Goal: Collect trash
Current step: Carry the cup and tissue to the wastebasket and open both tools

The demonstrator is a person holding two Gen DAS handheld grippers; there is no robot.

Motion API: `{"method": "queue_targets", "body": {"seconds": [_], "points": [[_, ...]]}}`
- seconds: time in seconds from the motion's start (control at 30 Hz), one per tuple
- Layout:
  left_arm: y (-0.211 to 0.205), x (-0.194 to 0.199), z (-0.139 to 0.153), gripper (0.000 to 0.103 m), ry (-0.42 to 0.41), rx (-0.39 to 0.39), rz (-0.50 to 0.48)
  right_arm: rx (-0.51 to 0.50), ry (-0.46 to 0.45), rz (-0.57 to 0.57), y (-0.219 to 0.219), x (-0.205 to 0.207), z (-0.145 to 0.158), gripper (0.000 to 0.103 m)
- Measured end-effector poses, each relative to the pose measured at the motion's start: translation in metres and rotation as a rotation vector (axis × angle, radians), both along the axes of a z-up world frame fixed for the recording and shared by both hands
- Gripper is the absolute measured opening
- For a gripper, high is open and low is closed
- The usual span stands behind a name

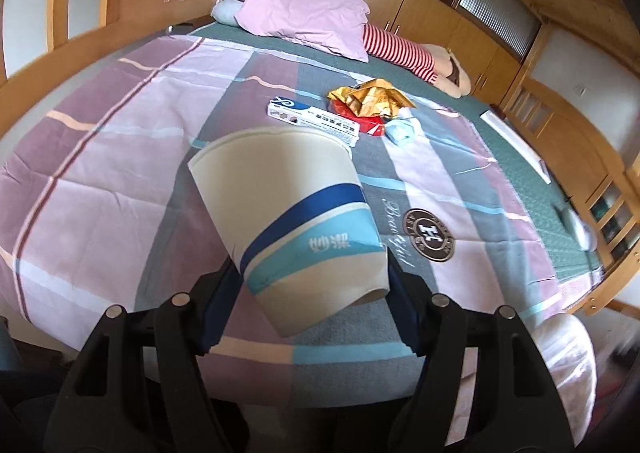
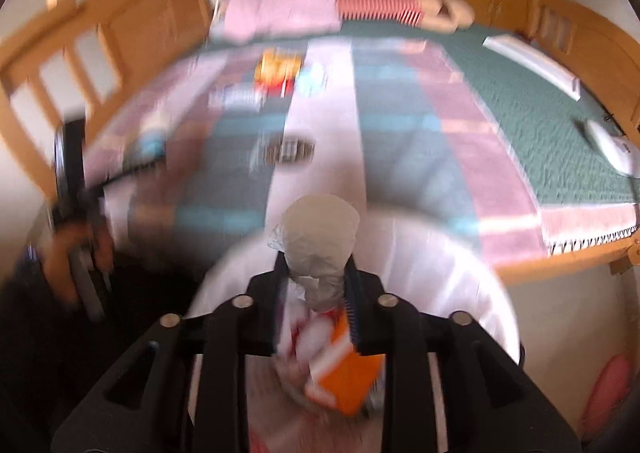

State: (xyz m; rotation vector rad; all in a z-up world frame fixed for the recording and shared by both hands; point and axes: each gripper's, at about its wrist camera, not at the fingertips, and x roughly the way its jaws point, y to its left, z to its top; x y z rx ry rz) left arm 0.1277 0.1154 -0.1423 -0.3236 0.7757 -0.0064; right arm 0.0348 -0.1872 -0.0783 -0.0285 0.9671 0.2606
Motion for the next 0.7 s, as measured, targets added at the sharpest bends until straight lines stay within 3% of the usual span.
{"method": "queue_targets", "body": {"seconds": [0.1,0.23,0.37,0.43,0.63,0.67,0.7], "points": [[-0.003,-0.005,0.000,0.068,-0.008,-0.015,-0.021,-0.060,0.043,0.037,0.005,-0.012,-0.016,0.066],[-0.016,-0.018,0.003,0.068,-0.036,-0.008,-0.083,-0.008,-0.043,-0.007,-0.007,-0.018,0.003,0.073],[-0.034,-0.043,0.015,0.068,-0.086,-0.085,-0.158,0.104,-0.165,-0.100,-0.032,-0.023,0.032,0.076],[-0.062,-0.061,0.026,0.068,-0.111,-0.108,-0.271,0.155,-0.229,-0.156,-0.044,-0.027,0.043,0.077],[-0.170,-0.101,0.041,0.069,-0.132,-0.028,-0.724,0.284,-0.368,-0.301,-0.078,-0.040,0.069,0.079],[-0.183,-0.105,0.036,0.072,-0.112,-0.019,-0.776,0.283,-0.382,-0.315,-0.081,-0.042,0.071,0.081],[-0.191,-0.106,0.031,0.080,-0.089,-0.009,-0.806,0.281,-0.391,-0.325,-0.084,-0.042,0.073,0.082]]}}
